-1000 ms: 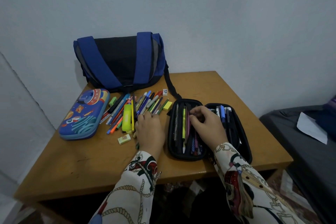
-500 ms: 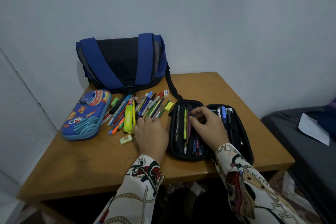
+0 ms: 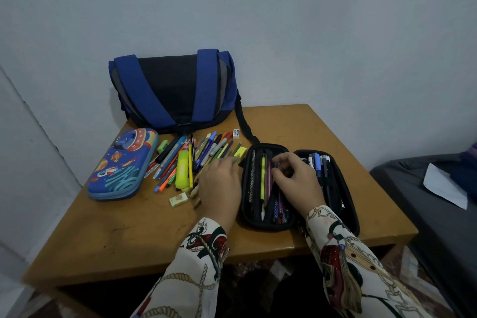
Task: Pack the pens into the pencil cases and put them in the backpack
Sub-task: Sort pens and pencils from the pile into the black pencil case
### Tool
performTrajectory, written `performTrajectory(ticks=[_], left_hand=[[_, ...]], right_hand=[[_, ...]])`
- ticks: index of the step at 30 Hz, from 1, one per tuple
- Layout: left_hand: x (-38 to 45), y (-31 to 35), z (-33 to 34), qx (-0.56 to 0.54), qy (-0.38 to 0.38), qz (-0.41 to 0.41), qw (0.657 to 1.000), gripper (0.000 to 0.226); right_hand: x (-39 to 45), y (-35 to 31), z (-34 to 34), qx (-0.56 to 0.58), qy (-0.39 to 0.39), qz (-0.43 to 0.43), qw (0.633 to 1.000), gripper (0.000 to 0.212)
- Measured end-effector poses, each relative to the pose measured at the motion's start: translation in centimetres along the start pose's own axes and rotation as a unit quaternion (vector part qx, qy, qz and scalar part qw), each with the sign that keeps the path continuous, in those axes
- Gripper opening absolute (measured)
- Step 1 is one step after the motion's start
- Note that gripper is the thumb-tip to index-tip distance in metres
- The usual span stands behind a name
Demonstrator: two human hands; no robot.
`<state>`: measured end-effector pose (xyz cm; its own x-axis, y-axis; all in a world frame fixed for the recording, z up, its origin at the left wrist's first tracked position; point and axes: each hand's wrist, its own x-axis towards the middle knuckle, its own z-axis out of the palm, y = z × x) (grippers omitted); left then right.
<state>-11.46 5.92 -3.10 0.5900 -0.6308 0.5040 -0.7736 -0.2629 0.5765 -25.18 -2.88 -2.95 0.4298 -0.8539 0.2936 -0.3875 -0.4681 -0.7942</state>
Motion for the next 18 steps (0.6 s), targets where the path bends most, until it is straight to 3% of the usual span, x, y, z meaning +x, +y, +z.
performTrajectory(ticks=[5, 9, 14, 18], left_hand=[[1.2, 3.6, 0.4, -0.094, -0.098, -0.069, 0.988, 0.021], [1.3, 4.2, 1.7, -0.032, -0.153, -0.047, 0.987, 0.02], [0.6, 2.2, 2.8, -0.003, -0.12, 0.0, 0.993, 0.027], [0.8, 0.7, 2.8, -0.046, -0.191, 0.004, 0.98, 0.034]], right_hand=[[0.1, 0.4, 0.2, 0.006, 0.015, -0.006, 1.0, 0.015], [0.1, 0.3, 0.1, 0.009, 0.019, -0.009, 1.0, 0.015], [0.1, 0.5, 0.1, 0.011, 0.017, -0.013, 1.0, 0.016], [0.1, 0.4, 0.2, 0.003, 0.005, -0.027, 1.0, 0.016]])
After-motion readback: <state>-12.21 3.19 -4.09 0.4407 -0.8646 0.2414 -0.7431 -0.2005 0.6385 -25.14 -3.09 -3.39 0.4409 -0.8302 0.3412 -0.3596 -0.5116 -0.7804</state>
